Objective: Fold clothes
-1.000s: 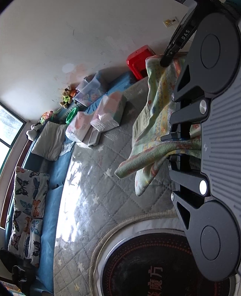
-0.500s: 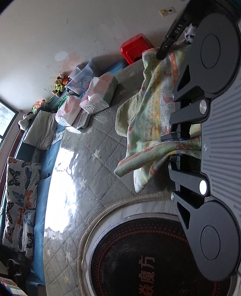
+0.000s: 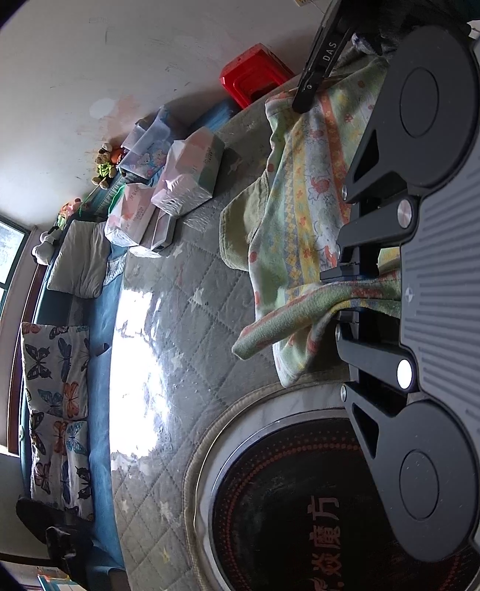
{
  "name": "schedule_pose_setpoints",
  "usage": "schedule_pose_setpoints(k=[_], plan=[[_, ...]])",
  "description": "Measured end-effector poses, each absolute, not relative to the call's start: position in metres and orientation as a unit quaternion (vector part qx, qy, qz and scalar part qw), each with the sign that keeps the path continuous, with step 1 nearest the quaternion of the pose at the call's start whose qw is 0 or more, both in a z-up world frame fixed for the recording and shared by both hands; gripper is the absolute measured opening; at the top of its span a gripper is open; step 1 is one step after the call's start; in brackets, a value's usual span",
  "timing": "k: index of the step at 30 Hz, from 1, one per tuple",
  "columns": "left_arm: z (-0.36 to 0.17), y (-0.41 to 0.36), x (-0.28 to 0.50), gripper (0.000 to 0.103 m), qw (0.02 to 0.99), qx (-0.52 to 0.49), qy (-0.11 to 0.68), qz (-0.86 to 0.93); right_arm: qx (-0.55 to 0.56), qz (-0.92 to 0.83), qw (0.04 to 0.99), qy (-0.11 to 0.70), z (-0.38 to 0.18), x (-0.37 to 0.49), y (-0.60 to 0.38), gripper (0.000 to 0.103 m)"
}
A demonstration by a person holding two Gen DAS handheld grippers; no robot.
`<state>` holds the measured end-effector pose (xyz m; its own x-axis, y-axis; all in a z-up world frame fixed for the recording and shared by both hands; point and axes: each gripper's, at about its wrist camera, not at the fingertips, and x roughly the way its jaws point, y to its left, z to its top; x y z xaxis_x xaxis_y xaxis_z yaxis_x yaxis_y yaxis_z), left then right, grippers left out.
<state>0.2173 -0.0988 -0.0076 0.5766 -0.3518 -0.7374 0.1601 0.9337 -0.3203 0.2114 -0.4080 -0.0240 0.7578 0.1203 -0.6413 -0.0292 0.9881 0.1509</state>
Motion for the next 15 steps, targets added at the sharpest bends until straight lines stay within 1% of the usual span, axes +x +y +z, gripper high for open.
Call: schedule_pose_setpoints(k=[9, 12, 15], plan=[[-0.011, -0.104, 0.224, 0.014, 0.883, -0.091, 0.437, -0.145, 0.062, 0.030, 0.933, 0.353, -0.030, 0.223, -0.407, 0.013], [-0.012, -0.108, 0.227, 0.017, 0.885, -0.078, 0.437, -0.141, 0.053, 0.026, 0.932, 0.357, -0.032, 0.228, -0.405, 0.017], [-0.012, -0.109, 0.228, 0.018, 0.886, -0.073, 0.437, -0.140, 0.047, 0.023, 0.932, 0.360, -0.033, 0.228, -0.404, 0.023]])
